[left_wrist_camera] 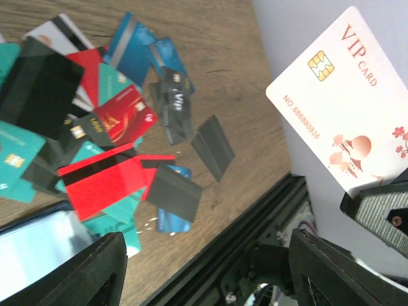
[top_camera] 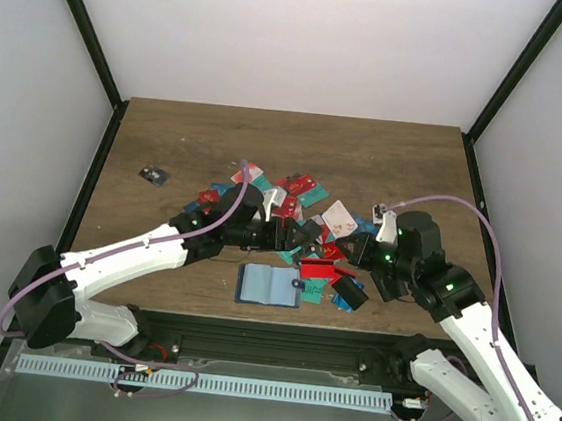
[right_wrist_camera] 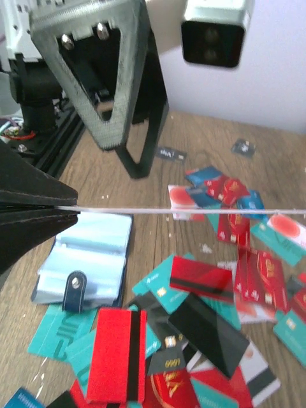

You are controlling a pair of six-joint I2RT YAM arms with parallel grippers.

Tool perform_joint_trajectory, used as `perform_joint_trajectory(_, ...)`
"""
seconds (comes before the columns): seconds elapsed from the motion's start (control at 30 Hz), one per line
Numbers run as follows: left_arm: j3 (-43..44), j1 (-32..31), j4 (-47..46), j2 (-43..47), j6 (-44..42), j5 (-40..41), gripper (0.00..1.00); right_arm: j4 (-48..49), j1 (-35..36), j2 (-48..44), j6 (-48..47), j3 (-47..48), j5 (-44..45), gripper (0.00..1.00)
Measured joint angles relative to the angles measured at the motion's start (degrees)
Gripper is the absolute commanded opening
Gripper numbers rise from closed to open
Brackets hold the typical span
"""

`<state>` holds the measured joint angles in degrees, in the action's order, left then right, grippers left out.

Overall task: Put the credit cards into the card holder
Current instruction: Insert the credit card into the card holder.

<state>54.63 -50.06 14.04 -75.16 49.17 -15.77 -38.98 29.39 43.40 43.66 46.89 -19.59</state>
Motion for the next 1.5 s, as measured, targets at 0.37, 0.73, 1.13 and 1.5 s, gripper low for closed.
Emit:
perform_joint_trajectory(0.37, -6.08, 0.2, -22.03, 1.57, 8.2, -5.77, 0.72, 11.78, -0.02, -2.97, 2.36, -0.22, -12.66, 0.01)
perform_joint_trajectory(0.73, -9.79, 0.26, -36.46, 3.91, 13.64, -7.82, 0.66, 17.42, -0.02, -4.0, 6.93, -0.26, -14.29, 0.01)
perform_joint_trajectory(1.13, -11.74, 0.28, -44.19, 7.91, 15.87, -7.08, 0.67, 27.65, -0.02, -4.74, 16.09, -4.07, -18.21, 0.01)
perform_joint_trajectory(1.5, -7.93, 0.31, -45.35, 2.99, 16.48, -5.95, 0.04, 34.36, -0.04, -5.03, 20.85, -7.26, -23.08, 0.01)
